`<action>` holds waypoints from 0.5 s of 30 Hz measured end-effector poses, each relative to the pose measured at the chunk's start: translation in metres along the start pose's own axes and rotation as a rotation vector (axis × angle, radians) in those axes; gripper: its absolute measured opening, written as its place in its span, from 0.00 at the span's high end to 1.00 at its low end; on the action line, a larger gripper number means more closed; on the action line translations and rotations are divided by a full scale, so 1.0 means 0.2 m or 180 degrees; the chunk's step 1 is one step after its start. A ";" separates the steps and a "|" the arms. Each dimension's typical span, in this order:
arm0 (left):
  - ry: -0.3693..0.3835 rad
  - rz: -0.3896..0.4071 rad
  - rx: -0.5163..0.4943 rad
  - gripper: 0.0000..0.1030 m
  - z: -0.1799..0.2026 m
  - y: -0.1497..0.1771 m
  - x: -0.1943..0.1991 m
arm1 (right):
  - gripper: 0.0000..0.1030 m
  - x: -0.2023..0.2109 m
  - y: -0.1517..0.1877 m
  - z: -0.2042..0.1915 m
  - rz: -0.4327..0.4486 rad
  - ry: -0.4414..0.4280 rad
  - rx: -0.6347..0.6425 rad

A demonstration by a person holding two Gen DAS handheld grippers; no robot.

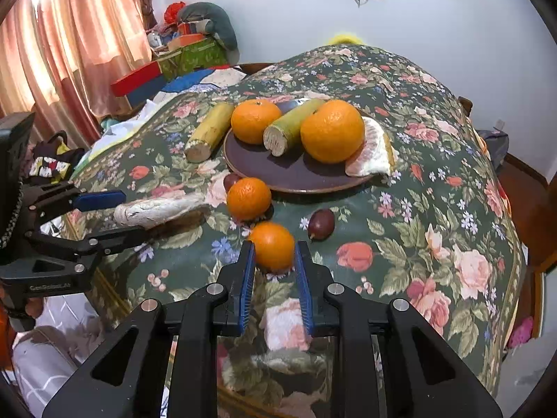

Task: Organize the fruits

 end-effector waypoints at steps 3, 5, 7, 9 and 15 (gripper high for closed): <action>-0.0011 0.0047 -0.0025 0.41 0.00 -0.02 0.02 | 0.80 -0.02 0.01 0.01 -0.0026 -0.0012 -0.0052; -0.0025 0.0084 -0.0123 0.35 0.00 -0.03 0.02 | 0.79 -0.03 0.02 0.02 -0.0044 -0.0029 -0.0094; -0.0062 0.0094 -0.0215 0.33 0.01 -0.04 0.00 | 0.78 -0.05 0.02 0.02 -0.0080 -0.0026 -0.0108; -0.0039 0.0082 -0.0293 0.30 0.02 -0.05 -0.03 | 0.77 -0.06 0.02 0.02 -0.0091 -0.0014 -0.0098; 0.0034 -0.0001 -0.0404 0.30 0.06 -0.06 -0.14 | 0.77 -0.12 0.01 0.05 -0.0112 -0.0063 -0.0178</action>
Point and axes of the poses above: each gripper's, at about its wrist camera, not at the fingertips, and x roughly against the way its jaws point, z to its right, y to its underside, the point moved 3 cm from there along -x, roughly the way its jaws point, and after that the axes turned 13 degrees about -y, right-handed, at the moved point
